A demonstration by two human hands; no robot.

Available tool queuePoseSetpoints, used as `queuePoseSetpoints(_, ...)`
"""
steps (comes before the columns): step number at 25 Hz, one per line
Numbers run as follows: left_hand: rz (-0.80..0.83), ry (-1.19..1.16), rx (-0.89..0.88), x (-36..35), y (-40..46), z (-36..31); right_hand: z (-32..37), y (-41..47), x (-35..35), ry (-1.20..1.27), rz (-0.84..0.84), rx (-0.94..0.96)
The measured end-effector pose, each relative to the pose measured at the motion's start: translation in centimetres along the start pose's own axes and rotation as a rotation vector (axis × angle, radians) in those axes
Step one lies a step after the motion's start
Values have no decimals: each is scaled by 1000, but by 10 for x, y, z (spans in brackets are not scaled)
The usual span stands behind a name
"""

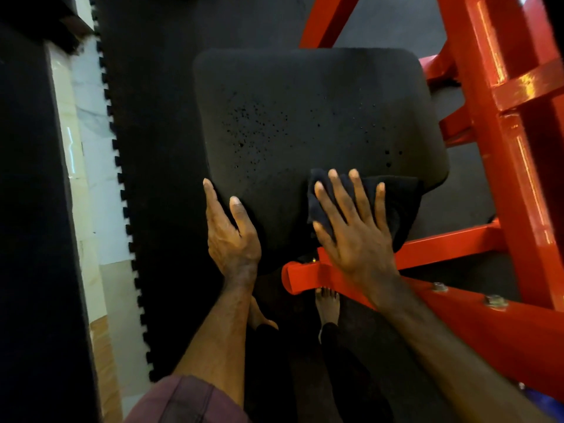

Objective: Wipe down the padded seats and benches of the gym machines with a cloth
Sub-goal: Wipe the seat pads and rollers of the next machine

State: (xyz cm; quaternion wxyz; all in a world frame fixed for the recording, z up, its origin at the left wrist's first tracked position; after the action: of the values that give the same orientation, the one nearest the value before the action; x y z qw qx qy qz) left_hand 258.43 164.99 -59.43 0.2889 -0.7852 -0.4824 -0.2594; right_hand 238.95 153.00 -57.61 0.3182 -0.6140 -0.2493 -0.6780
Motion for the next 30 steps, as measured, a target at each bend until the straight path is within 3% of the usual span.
queuePoseSetpoints(2,1,4,-1,-2,1,2,26,24,4,85,-5,-183)
queuePoseSetpoints(4,-9,5,2,-1,1,4,49,25,1,101,-2,-48)
queuePoseSetpoints(6,-2,-10,2,-1,-1,3,27,1,-4,43,21,149)
queuePoseSetpoints(7,2,-15,2,-1,-2,2,7,-9,-2,31,19,148)
queuePoseSetpoints(11,12,-19,-8,-3,1,4,-11,21,3,104,-32,-291)
queuePoseSetpoints(12,11,-20,-5,-2,1,5,3,32,4,123,-24,-268)
queuePoseSetpoints(14,9,-21,1,-1,0,7,18,27,-1,94,-14,-44)
queuePoseSetpoints(16,15,-26,-4,-2,-1,5,-8,-2,-1,42,1,90)
queuePoseSetpoints(17,13,-25,-3,-2,-1,5,-25,-9,1,37,-11,56)
queuePoseSetpoints(21,6,-33,-21,-3,1,7,-45,38,4,174,-54,-365)
queuePoseSetpoints(22,4,-41,-19,-2,1,7,-38,48,6,177,-51,-348)
queuePoseSetpoints(26,12,-48,-7,-3,-1,4,-50,3,4,85,-19,9)
queuePoseSetpoints(27,7,-42,0,-2,0,4,-66,-3,5,94,-29,-31)
queuePoseSetpoints(30,11,-41,8,-3,2,6,-85,36,5,187,-65,-387)
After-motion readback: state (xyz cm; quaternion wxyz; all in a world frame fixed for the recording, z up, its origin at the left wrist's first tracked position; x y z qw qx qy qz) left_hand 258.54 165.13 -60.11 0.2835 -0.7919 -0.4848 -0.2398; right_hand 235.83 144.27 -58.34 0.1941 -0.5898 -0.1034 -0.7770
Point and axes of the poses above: each hand's wrist, its own y-axis towards the middle knuckle, its own x-axis out of the back of the hand, z = x × y, the point moved 5 cm from there along y, towards the middle knuckle, and after that the axes turned 2 degrees about x, right-handed, at the moved point
